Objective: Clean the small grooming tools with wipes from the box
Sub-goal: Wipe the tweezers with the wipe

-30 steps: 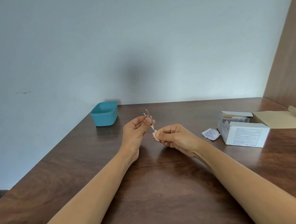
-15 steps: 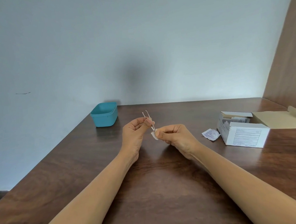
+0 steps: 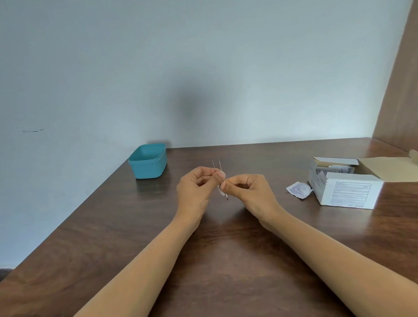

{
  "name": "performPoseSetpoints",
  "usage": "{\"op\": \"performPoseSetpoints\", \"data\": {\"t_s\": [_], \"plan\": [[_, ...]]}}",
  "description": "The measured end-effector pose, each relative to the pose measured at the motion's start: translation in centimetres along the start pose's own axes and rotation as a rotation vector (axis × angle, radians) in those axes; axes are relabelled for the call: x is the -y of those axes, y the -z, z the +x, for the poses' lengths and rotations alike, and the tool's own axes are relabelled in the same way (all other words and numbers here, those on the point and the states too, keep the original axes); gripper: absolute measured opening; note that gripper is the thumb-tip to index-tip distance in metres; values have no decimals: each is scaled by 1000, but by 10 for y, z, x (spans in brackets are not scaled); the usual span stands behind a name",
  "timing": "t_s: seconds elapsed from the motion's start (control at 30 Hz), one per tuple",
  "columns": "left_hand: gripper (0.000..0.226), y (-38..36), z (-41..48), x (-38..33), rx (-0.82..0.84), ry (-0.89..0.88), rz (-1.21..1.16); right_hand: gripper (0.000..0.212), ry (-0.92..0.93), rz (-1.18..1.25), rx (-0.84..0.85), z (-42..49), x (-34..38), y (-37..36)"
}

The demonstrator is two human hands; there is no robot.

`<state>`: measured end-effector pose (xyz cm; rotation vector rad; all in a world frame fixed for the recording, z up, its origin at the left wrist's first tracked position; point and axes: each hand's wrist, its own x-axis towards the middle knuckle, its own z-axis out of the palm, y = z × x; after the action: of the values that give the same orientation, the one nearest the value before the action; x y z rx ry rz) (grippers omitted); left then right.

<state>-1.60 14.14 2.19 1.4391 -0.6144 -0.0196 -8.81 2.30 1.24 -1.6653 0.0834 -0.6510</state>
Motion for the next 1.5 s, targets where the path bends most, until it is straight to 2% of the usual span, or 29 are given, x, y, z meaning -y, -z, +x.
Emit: {"op": "performPoseSetpoints", "data": {"t_s": [0.1,0.23,0.37,0.83,1.03,1.2,1.37,1.5], "plan": [[16,0,-2,-1,17,27,-21,15,-26,70,-6,0,7,-2],[25,-2,-3,0,94,158,2,13,-150,242,-72,3,10,-3],[19,-3,-5,-1,217,249,-65,17,-243,402,-125,5,10,-1],[25,-7,1,-4,226,426,-243,15,-279,591,-75,8,12,0],[27,-9,1,-6,228,434,-258,8,-252,684,-63,10,12,2],[29,-10,0,-8,236,422,-262,12,-205,717,-45,11,12,5],[28,-9,-5,-2,218,422,-224,7,-213,791,-159,17,17,13],[29,-8,-7,-3,208,428,-199,18,-237,741,-250,19,18,26]]}}
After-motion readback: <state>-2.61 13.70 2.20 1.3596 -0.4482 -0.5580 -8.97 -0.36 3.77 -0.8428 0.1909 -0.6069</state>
